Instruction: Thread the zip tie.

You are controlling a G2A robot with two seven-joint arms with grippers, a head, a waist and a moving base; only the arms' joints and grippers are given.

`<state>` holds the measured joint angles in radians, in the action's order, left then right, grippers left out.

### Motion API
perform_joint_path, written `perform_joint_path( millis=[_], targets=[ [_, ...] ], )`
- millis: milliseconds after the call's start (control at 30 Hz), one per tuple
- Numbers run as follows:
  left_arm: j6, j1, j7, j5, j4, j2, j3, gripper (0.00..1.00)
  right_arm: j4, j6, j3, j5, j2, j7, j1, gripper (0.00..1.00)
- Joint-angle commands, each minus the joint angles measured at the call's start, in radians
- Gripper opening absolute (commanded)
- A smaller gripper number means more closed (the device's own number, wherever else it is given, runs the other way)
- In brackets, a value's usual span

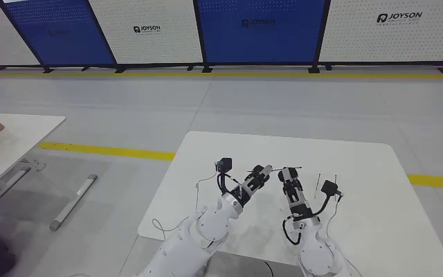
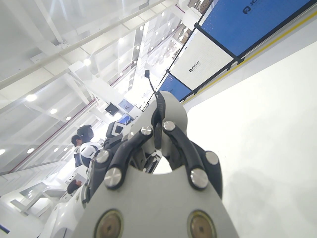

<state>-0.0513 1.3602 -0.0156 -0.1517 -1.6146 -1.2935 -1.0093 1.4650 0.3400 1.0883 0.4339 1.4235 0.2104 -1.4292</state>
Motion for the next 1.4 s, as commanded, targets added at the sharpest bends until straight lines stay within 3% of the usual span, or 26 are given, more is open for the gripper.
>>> perform_joint_path(
  millis=[0, 67, 167, 267, 500, 567, 600, 633, 1367],
  targets=[
    [-0.001, 0.0, 0.0, 0.0, 0.001, 0.0, 0.0, 0.47, -0.001, 0.0, 0.001, 0.003, 0.0, 0.002, 0.0, 0.0],
    [-0.001, 0.0, -0.002, -0.002, 0.002, -0.001, 0.0, 0.47, -0.002, 0.0, 0.001, 0.004, 0.001, 0.002, 0.001, 0.0],
    [0.002, -0.001, -0.005, -0.01, 0.006, -0.001, 0.002, 0.41, -0.003, 0.0, 0.0, 0.007, 0.002, 0.003, 0.002, 0.0],
    [0.004, -0.002, -0.008, -0.014, 0.007, -0.002, 0.003, 0.28, -0.005, 0.0, 0.0, 0.01, 0.003, 0.005, 0.003, 0.0],
    [0.005, -0.005, -0.013, -0.013, 0.009, -0.003, 0.005, 0.18, -0.007, -0.001, 0.0, 0.013, 0.006, 0.007, 0.005, 0.0],
    [0.006, -0.006, -0.015, -0.012, 0.01, -0.004, 0.005, 0.06, -0.008, -0.001, 0.0, 0.015, 0.007, 0.006, 0.005, 0.0],
    [0.006, -0.007, -0.015, -0.012, 0.011, -0.004, 0.005, 0.06, -0.009, -0.001, 0.0, 0.015, 0.007, 0.006, 0.005, 0.0],
    [0.007, -0.008, -0.016, -0.012, 0.011, -0.004, 0.004, 0.0, -0.009, -0.001, 0.0, 0.015, 0.007, 0.005, 0.005, 0.0],
    [-0.018, -0.004, -0.041, -0.024, 0.006, -0.003, -0.007, 0.0, -0.006, -0.037, -0.006, 0.093, 0.012, -0.002, 0.011, 0.0]
  ],
)
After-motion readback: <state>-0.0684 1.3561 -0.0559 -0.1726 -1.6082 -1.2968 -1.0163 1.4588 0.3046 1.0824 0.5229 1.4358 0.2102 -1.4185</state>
